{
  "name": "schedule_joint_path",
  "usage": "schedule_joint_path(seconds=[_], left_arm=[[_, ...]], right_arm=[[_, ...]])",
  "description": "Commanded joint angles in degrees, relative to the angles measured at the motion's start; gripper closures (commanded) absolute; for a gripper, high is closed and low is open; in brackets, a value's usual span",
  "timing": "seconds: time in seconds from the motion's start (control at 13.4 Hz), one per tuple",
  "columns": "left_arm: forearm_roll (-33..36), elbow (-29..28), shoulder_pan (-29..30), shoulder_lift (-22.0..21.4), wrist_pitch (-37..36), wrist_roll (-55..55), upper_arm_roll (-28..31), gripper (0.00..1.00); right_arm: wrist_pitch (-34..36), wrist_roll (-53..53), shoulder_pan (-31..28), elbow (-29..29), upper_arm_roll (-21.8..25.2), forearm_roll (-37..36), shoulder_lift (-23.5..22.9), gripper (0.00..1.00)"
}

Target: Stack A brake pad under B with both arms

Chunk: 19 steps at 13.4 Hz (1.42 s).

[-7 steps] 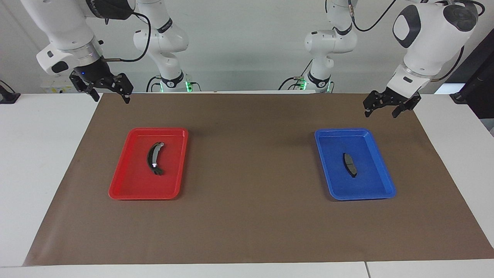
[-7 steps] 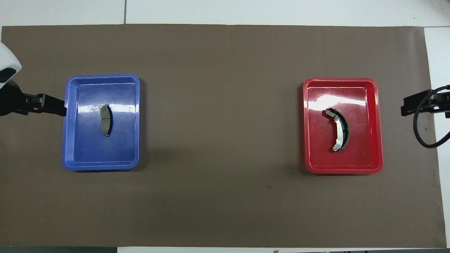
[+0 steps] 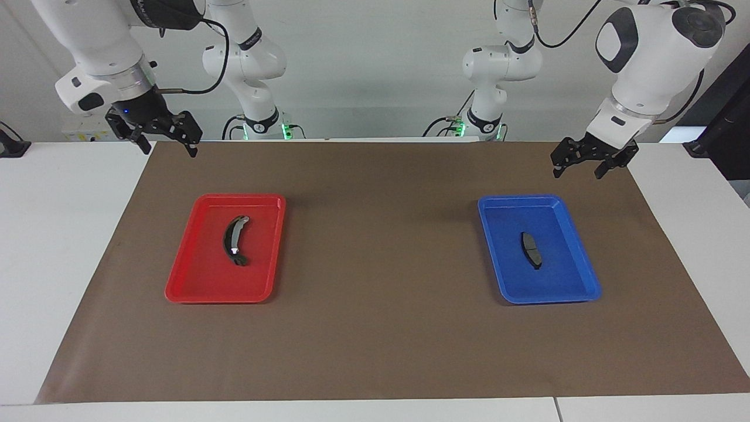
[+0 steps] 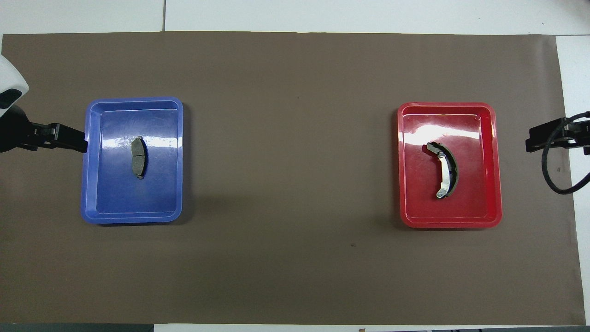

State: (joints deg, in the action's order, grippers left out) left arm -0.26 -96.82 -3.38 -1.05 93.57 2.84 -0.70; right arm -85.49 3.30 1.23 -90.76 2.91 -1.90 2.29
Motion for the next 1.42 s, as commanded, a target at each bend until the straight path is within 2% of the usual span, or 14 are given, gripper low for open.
schedule_joint_path(seconds=[0.0,0.97,1.19,1.34], left_arm=[[0.09,0.32,0.57,-0.09,-0.58,0.15,0.17,0.01],[0.09,0.06,0.83,0.00,0.11,0.06,0.35,0.01],[0.09,-8.53,-0.04,-2.72,10.98,-0.03,0.26,0.01],[0.09,-10.48,-0.13,-1.77,14.61,-0.12,0.09,0.01]], right_arm=[[0.41,-0.93,-1.06,0.50,-0.71,0.06,-0.35,0.01],[0.32,-0.84,-1.06,0.41,-0.71,0.06,-0.26,0.01],[0.32,-0.84,-1.06,0.32,-0.71,0.14,-0.18,0.01],[0.32,-0.84,-1.15,0.23,-0.71,0.14,-0.18,0.01]])
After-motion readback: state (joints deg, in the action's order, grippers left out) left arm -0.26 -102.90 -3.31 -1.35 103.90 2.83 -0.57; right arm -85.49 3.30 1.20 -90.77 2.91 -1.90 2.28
